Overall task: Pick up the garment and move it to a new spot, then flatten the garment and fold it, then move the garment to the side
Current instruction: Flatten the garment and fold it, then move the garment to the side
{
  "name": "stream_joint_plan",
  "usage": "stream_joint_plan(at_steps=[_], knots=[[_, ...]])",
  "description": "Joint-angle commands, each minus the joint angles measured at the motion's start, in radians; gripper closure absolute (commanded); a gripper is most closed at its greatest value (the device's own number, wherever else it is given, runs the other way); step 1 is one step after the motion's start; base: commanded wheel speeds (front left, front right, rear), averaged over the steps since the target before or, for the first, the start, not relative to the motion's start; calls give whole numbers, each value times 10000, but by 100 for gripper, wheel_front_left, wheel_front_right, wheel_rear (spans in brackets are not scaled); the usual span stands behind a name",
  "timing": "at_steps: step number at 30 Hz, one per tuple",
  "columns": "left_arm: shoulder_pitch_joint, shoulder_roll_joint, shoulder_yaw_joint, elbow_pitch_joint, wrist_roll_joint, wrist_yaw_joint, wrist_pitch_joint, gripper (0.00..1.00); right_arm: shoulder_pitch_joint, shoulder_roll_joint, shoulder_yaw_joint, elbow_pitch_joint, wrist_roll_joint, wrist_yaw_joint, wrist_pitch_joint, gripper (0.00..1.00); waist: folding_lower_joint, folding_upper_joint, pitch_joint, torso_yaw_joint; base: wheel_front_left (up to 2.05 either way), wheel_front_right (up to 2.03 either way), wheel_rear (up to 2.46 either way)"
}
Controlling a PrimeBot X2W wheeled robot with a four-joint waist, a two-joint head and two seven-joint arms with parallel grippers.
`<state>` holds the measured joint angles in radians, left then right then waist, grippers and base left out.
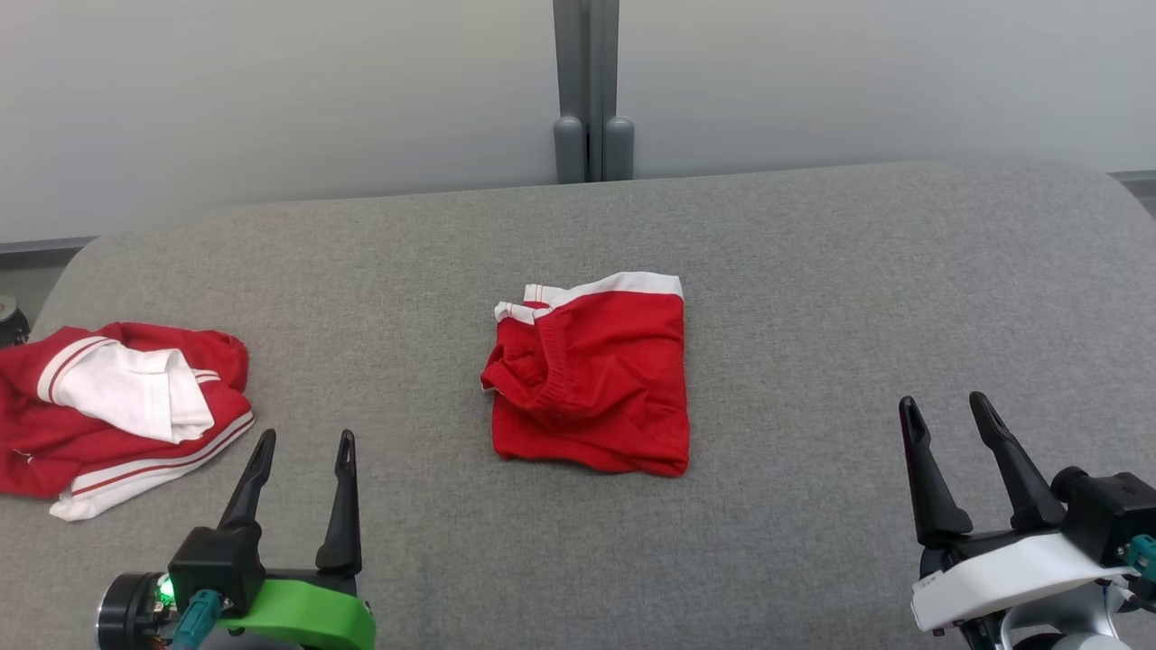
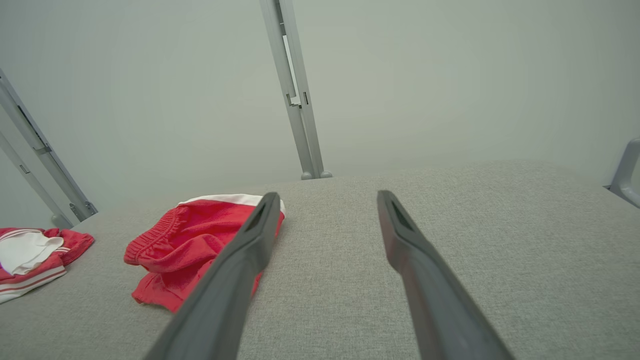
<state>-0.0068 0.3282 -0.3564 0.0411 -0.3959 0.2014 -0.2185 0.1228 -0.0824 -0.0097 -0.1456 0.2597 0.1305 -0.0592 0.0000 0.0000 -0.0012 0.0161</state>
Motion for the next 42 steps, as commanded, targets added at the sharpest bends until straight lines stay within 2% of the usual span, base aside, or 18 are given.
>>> stream_joint_plan(at_steps=[1,24,28,34,39,42], knots=[[143,96,53,56,-76,-64,-51,0,167,13,-35,-92,-71,4,41,0,0,0,-28,38,0,0,0],[-410,10,68,120,58,88,-284,0,-17,63,-209,-363,-175,4,288,0,0,0,423,167,0,0,0],[-815,-28,65,-19,184,7,-347,0,-210,-85,-259,-338,-129,4,390,0,0,0,908,494,0,0,0],[-1818,-331,8,-272,493,-183,-441,0,-1093,-592,100,129,86,5,571,0,0,0,2267,1267,0,0,0],[-2560,-759,16,-308,737,-363,-467,0,-2122,-857,742,1105,210,3,525,0,0,0,3115,1787,0,0,0],[-2752,-999,143,-326,853,-496,-462,0,-2683,-786,1065,1801,315,5,411,0,0,0,3447,1992,0,0,0]])
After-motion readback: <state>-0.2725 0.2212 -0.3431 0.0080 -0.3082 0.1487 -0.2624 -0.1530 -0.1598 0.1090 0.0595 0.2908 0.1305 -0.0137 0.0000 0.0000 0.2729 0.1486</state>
